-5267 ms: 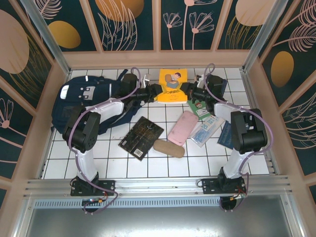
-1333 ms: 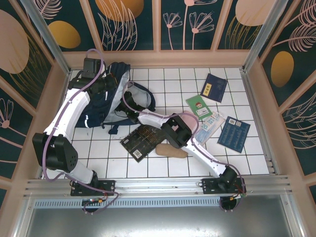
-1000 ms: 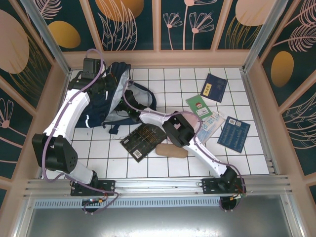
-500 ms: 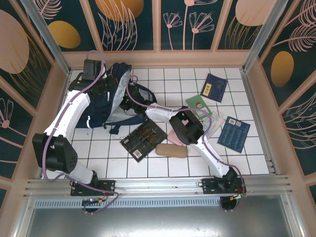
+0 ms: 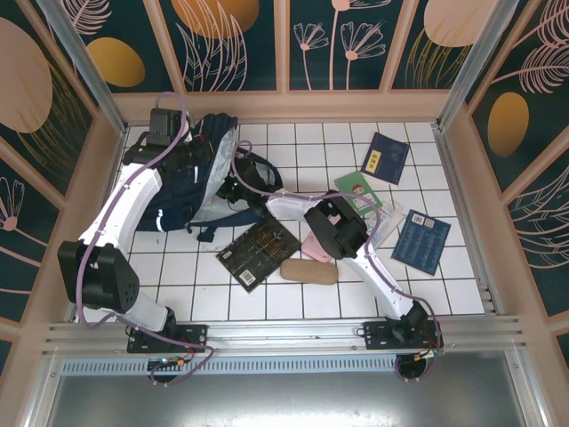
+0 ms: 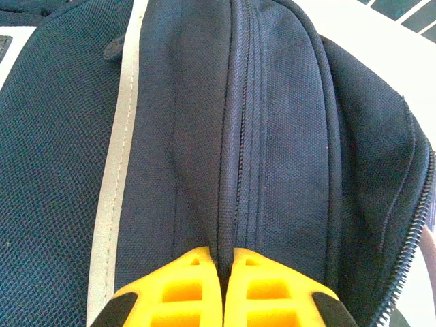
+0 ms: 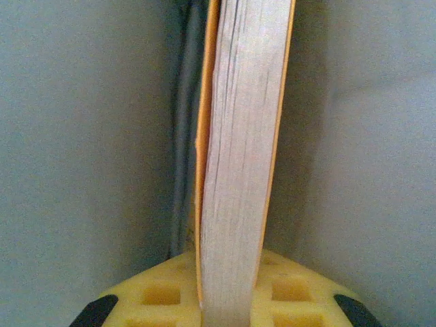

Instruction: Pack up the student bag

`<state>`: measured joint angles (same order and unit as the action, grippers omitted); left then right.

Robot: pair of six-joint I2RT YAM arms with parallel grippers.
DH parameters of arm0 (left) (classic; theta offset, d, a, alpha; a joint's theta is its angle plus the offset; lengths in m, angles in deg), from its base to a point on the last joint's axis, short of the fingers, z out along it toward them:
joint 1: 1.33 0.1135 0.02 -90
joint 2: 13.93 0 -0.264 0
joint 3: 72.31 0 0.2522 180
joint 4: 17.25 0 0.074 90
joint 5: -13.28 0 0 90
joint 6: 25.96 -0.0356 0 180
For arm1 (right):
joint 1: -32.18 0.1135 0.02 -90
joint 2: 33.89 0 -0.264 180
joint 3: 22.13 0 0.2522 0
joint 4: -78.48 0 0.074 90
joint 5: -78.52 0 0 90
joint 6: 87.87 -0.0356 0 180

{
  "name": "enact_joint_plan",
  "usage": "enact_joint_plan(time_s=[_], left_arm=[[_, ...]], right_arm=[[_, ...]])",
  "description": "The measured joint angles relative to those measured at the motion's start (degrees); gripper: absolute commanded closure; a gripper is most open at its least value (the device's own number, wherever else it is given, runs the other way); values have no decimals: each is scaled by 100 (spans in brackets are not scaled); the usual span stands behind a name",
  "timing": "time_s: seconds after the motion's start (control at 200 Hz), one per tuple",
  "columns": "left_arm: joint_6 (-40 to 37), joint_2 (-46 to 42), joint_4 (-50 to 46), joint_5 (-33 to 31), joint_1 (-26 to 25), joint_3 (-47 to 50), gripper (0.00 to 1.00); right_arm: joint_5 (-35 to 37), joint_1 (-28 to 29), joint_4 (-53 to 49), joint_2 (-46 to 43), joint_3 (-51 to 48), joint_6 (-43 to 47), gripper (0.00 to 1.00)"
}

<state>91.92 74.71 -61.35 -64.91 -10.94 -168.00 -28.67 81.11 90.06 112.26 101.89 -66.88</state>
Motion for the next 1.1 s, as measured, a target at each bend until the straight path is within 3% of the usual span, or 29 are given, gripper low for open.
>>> enact_joint_plan(time_s=[0.28,0.355,0.43,0.51,0.755,1.096], left_arm=[[179,-74,63,149,61,31,100],[184,-74,74,151,61,63,100],[188,-74,90,157,61,127,100],[188,-74,127,181,61,162,100],[131,-118,146,74,61,162,100],[-109,-118,153,-55,98,195,100]], right_arm=[[-575,66,-229,1309,2260,-212,100],[-643,85,-337,1440,2286,-232,72],[-664,101,-369,1447,2197,-221,54],[-673,105,-319,1290,2020,-131,48],[-686,31,-562,632,1237,170,38],[-667,-271,-1163,-706,-85,654,37]])
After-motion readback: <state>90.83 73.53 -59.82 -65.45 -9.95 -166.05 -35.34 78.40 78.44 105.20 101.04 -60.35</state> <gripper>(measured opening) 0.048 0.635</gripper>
